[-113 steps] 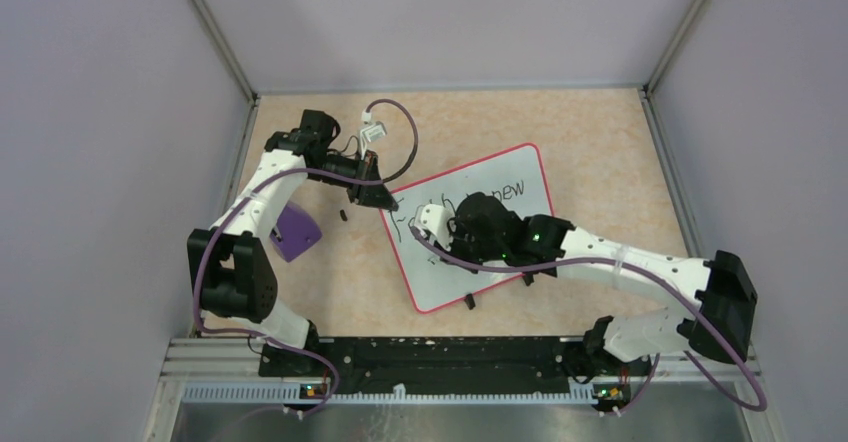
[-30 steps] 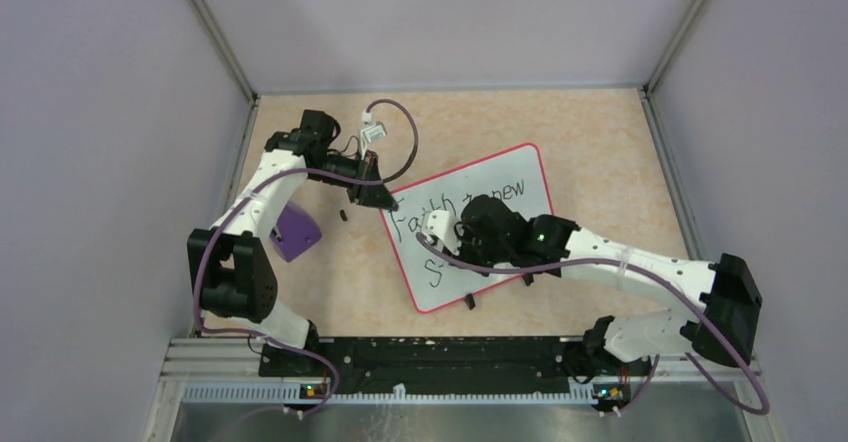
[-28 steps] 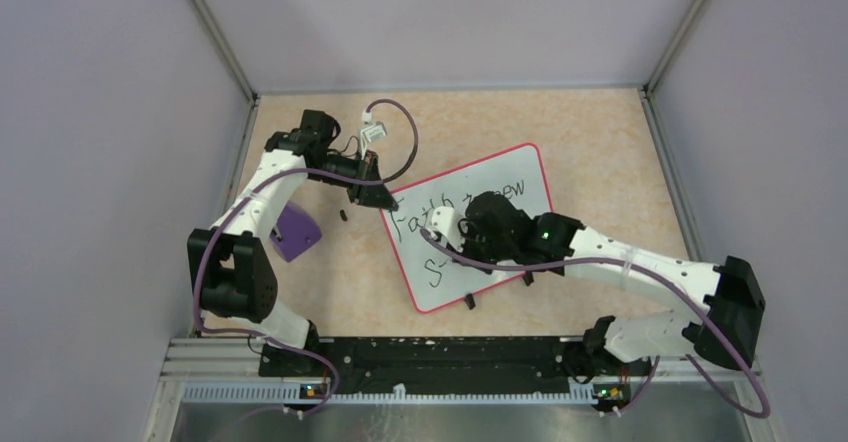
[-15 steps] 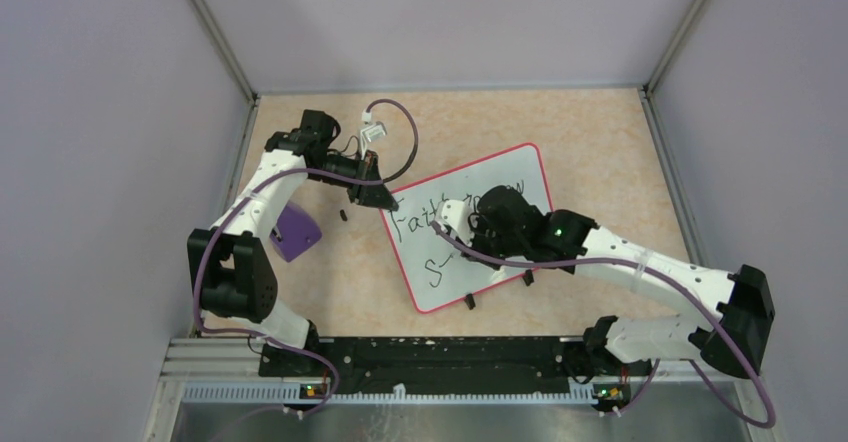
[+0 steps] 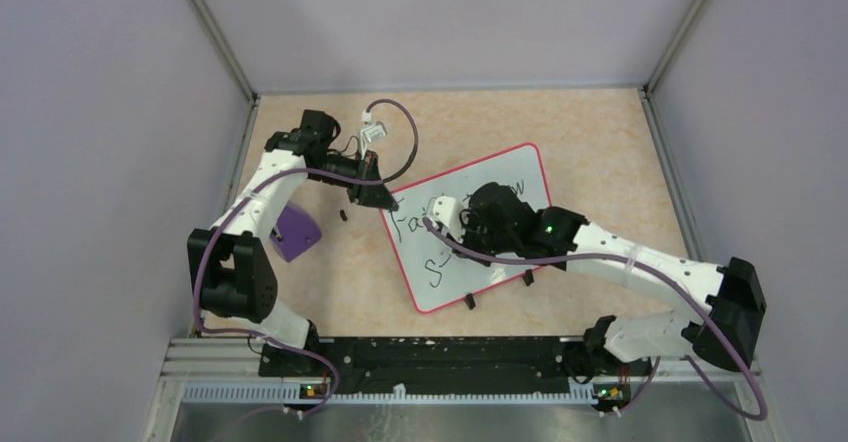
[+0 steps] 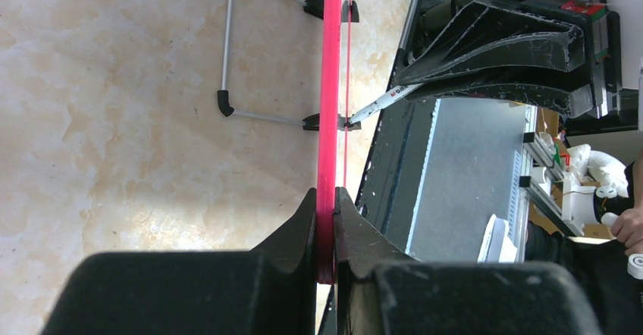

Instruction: Write a sentence on the whiteboard

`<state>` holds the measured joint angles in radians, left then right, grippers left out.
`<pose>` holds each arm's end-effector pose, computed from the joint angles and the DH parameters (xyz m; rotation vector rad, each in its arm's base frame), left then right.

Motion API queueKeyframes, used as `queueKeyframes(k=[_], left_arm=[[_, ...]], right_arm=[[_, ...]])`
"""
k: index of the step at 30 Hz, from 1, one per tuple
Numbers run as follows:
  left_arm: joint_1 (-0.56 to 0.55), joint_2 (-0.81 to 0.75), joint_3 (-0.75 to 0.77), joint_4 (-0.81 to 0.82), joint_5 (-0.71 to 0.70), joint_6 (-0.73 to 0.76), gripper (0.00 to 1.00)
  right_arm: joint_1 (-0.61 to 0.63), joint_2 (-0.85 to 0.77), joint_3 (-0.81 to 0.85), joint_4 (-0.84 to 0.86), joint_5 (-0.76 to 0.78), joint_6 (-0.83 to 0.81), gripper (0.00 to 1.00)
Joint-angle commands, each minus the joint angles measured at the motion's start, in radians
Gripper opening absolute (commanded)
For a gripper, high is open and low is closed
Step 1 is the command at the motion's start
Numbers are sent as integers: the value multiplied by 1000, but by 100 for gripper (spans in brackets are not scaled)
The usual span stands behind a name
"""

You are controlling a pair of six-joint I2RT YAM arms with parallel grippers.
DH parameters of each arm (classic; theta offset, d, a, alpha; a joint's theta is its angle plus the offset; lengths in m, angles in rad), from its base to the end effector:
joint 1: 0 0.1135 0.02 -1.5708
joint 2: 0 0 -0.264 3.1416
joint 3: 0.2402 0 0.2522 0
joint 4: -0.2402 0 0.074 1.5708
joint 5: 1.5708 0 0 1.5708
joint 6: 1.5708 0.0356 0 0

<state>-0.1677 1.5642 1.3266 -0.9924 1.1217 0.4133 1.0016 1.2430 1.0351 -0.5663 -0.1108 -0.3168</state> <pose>0.2908 -0.0818 0.2938 0.9065 2.1551 -1.4001 0.1397 0.2256 0.2951 -1.5057 1.8524 0.4618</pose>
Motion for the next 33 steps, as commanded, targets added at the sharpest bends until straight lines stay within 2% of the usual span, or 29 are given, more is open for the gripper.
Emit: queueKeyframes(k=[1,18,33], left_arm=[[-10,22,-5,16,-64,20,0],[-10,25,-9,18,-63,25,0],[-10,22,-6,15,-66,24,0]], right_arm=[[10,10,23,52,38,7,0],[45,0,-85,8,-2,-24,0],[49,-30,-100,-30,10,-39,0]])
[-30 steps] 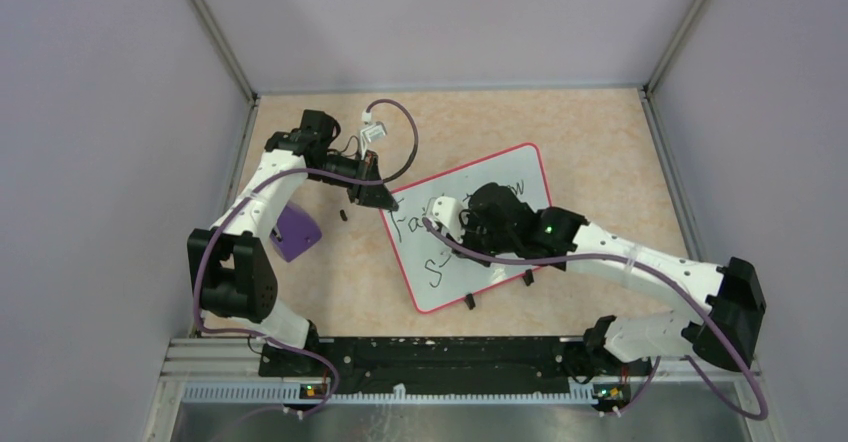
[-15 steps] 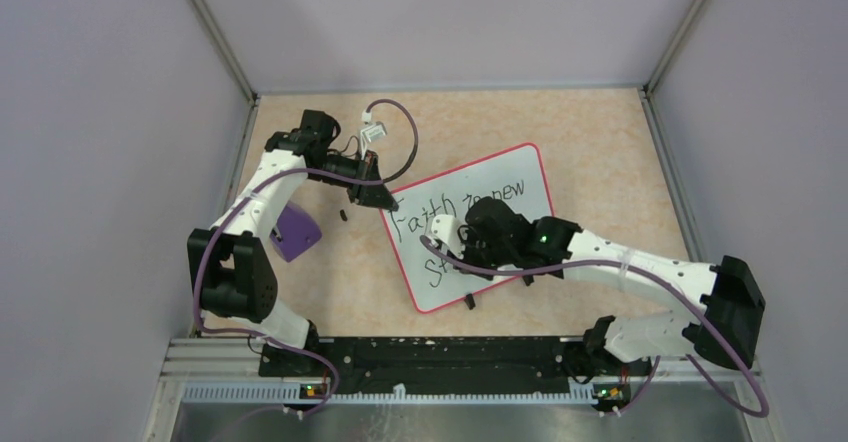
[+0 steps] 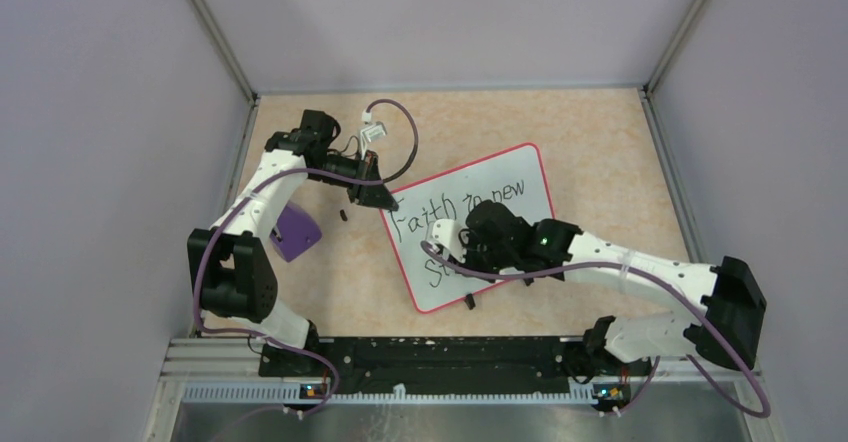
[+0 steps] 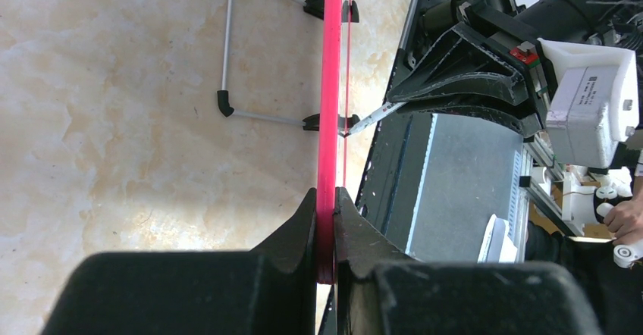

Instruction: Write a sentence on the whiteboard

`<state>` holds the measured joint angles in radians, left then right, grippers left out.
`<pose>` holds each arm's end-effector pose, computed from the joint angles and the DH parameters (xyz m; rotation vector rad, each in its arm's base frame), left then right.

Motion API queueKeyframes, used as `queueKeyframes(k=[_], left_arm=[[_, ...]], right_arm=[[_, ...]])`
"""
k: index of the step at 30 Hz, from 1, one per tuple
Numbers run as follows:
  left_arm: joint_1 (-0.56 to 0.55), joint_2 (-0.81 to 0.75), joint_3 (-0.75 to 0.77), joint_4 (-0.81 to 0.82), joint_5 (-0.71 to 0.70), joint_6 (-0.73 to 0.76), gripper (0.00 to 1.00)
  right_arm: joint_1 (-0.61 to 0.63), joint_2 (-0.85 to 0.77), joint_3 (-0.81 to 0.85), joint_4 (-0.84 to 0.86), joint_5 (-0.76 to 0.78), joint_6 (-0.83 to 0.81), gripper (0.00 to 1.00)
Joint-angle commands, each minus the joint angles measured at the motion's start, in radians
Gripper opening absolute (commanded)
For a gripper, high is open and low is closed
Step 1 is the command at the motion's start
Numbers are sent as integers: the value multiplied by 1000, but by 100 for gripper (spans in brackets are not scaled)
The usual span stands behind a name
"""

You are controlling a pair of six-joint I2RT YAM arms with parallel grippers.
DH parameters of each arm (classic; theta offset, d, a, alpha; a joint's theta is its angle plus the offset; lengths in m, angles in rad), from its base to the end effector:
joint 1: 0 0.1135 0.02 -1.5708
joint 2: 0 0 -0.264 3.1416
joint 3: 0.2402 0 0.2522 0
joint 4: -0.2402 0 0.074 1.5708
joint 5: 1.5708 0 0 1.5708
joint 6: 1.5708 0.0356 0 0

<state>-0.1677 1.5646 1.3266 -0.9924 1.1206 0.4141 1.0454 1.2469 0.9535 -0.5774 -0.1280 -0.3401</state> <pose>0.2909 -0.0818 0.2937 0.9071 2.1557 -1.3987 0.1256 0.2257 0.2668 -1.6337 1.8773 0.4633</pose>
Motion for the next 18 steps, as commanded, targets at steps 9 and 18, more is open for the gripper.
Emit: queueKeyframes(k=[9,18], left_arm=[[-10,23,-4,15,-64,21,0],[-10,25,2,13,-62,20,0]], right_arm=[[-12,-59,-6,-37,58,-6,0],[-50,-131,23,-73,-6,9,0]])
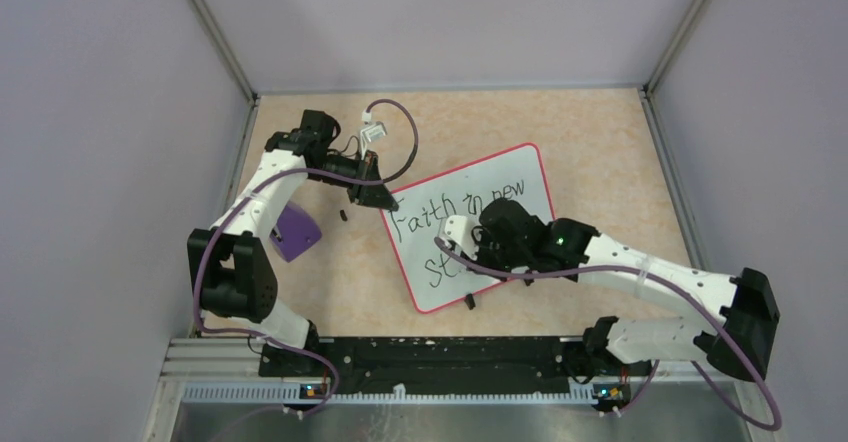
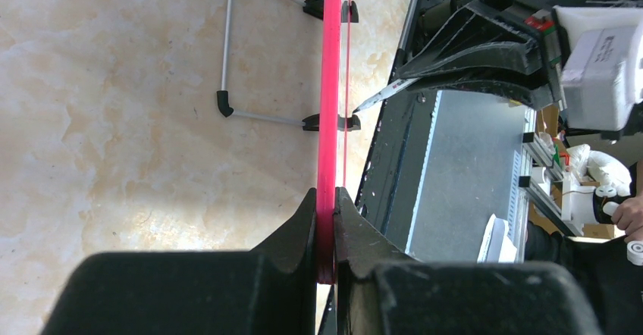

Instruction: Write a sentence on the whiteboard

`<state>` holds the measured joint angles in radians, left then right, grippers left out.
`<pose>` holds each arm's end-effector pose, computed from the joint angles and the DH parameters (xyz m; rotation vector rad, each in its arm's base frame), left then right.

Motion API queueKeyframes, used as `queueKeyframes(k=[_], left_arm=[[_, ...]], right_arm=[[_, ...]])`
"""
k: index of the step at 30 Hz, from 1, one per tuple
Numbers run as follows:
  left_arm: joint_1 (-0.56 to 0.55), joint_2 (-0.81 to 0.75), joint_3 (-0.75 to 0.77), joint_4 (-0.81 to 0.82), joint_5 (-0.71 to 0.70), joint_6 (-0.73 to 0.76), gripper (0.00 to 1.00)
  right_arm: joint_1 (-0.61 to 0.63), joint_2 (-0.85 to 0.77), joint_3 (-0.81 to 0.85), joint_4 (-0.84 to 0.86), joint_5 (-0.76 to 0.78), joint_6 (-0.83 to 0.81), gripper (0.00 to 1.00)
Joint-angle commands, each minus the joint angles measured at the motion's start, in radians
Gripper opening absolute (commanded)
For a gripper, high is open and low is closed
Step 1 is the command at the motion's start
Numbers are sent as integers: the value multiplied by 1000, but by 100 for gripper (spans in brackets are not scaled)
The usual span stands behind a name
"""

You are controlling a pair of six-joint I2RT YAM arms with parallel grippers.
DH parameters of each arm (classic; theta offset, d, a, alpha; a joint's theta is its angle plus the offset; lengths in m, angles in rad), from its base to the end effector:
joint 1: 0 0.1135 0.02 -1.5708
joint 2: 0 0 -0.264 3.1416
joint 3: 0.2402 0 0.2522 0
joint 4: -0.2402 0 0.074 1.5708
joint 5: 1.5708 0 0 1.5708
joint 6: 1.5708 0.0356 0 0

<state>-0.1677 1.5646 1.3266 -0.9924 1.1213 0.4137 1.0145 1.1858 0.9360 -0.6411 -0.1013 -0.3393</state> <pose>0.2909 -0.0818 0.2937 0.9067 2.1554 -1.3997 0.1246 0.2073 0.2707 -1.6017 1.9218 0.4127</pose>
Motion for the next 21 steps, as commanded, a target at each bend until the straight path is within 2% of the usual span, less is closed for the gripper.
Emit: queueKeyframes(k=[1,21], left_arm=[[-10,25,1,12,-63,22,0],[-10,22,-1,17,-63,17,0]], right_arm=[[-31,-79,40,-11,-37,11,0],[-68,-59,51,59,68,59,0]])
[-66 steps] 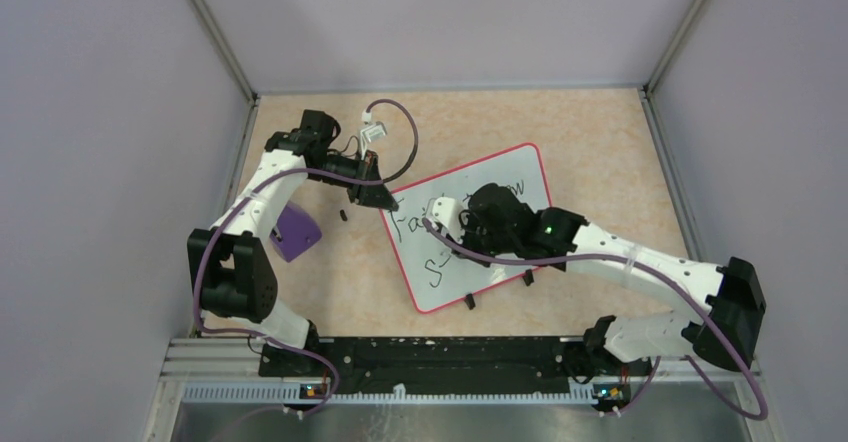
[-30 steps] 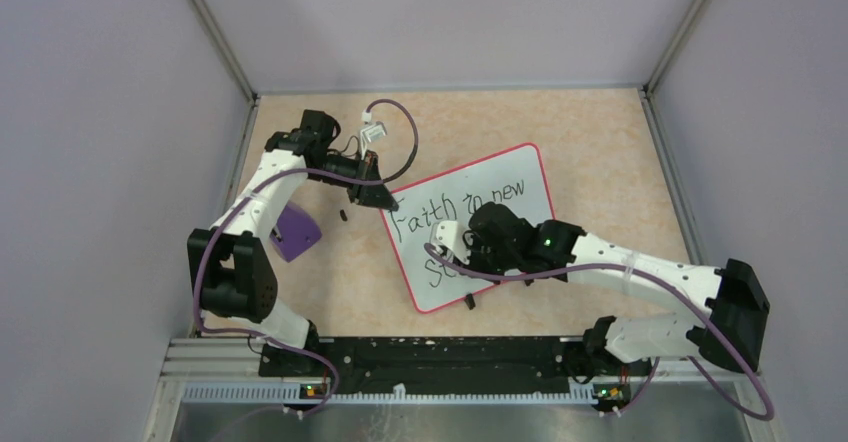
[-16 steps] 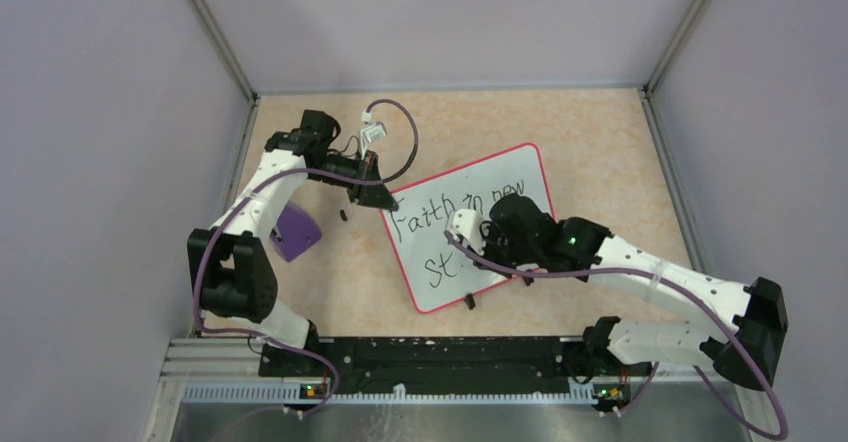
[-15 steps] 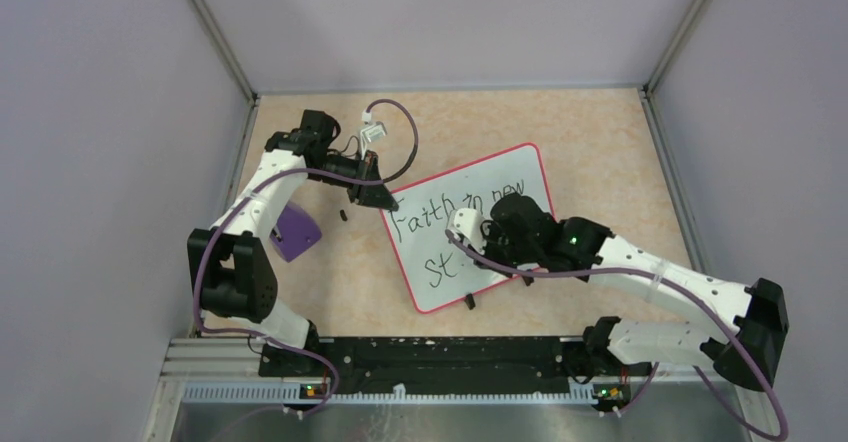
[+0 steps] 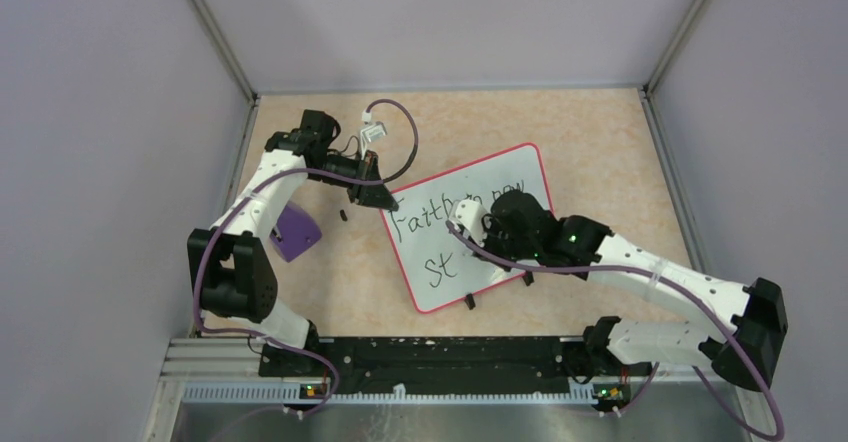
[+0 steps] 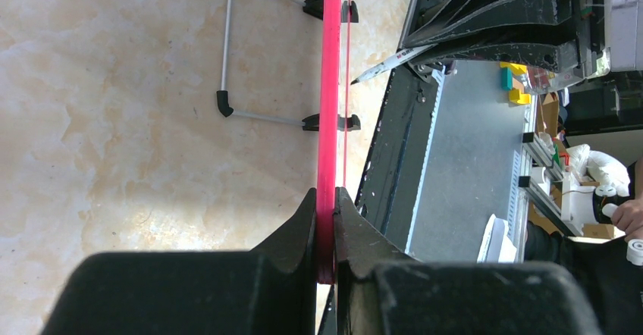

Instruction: Write a sentence on the whiteboard

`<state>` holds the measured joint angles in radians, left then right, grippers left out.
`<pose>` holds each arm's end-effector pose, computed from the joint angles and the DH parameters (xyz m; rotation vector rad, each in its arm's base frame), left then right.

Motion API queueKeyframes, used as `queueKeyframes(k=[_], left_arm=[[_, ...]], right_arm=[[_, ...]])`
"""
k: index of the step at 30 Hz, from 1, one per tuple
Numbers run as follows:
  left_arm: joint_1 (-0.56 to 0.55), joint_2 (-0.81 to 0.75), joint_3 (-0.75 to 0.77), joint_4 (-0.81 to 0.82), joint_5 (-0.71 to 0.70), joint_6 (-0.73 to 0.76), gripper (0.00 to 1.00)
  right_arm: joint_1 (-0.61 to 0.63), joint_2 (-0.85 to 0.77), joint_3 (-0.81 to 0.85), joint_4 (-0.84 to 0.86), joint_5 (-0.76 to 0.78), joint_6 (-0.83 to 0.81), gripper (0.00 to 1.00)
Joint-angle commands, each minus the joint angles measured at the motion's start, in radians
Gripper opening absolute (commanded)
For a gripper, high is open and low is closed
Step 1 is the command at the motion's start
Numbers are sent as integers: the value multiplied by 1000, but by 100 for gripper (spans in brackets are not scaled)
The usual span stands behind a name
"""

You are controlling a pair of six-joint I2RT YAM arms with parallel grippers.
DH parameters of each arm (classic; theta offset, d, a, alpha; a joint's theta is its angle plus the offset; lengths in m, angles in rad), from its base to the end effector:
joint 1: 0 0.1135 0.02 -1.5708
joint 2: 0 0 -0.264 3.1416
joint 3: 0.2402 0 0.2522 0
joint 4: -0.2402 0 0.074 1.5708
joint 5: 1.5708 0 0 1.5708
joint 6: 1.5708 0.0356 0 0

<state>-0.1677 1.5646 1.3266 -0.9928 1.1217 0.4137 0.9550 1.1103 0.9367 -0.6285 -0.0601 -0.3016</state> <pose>0.2908 -0.0818 0.2937 0.9065 2.1555 -1.4004 0.1314 0.1894 0.2880 -1.4371 1.9284 0.3806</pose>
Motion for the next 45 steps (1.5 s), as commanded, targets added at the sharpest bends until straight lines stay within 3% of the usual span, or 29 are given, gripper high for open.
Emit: queueKeyframes(k=[1,26,45], left_arm=[[-10,22,-1,17,-63,16,0],[-10,13,-11,20,-67,21,0],[-10,24,-3,16,-66,24,0]], right_arm=[[-9,20,52,49,28,22,0],[19,101,57,82,-28,11,0],[24,46,-20,18,-40,-26,0]])
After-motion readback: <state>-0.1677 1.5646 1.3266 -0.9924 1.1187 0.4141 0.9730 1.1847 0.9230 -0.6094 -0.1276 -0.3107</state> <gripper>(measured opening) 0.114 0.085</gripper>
